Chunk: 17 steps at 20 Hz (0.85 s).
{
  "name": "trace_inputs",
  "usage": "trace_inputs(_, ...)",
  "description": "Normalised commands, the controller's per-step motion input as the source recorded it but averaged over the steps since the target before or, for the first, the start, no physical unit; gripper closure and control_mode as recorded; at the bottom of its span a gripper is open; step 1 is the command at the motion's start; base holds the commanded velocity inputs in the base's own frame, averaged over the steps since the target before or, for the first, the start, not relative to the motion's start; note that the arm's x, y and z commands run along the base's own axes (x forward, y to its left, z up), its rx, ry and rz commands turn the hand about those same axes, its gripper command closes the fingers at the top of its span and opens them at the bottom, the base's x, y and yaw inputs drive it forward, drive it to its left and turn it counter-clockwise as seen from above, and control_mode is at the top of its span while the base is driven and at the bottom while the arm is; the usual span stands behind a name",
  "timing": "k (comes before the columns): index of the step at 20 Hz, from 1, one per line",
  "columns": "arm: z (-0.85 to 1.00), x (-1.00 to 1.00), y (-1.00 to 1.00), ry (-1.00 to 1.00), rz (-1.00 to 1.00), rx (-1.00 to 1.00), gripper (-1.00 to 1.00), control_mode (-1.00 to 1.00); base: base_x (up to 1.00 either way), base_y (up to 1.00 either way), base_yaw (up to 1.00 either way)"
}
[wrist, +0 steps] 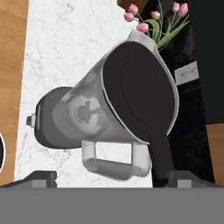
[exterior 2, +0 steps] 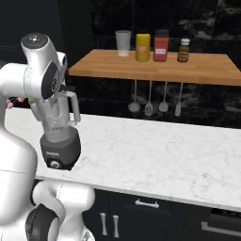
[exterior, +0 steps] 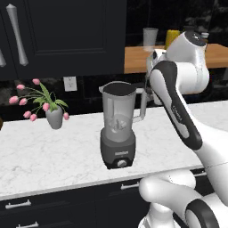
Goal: Close the lid blender by securely placing the lid on top.
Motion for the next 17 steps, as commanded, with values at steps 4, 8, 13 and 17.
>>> trace_inputs(4, 0.02, -0.53, -0.37, -0.11, -0.06, 0.0, -1.0, -1.0, 0.0, 0.0, 0.0)
trace_inputs(8, -0.01, -0.42, -0.75, -0.06, -0.04, 0.0, -1.0, -1.0, 0.0, 0.0, 0.0)
trace_inputs(13, 0.0, -0.24, -0.74, -0.04, -0.05, 0.0, -1.0, -1.0, 0.0, 0.0, 0.0)
trace_inputs(17, 0.0, -0.01, -0.57, -0.01, -0.04, 0.0, -1.0, -1.0, 0.0, 0.0, 0.0)
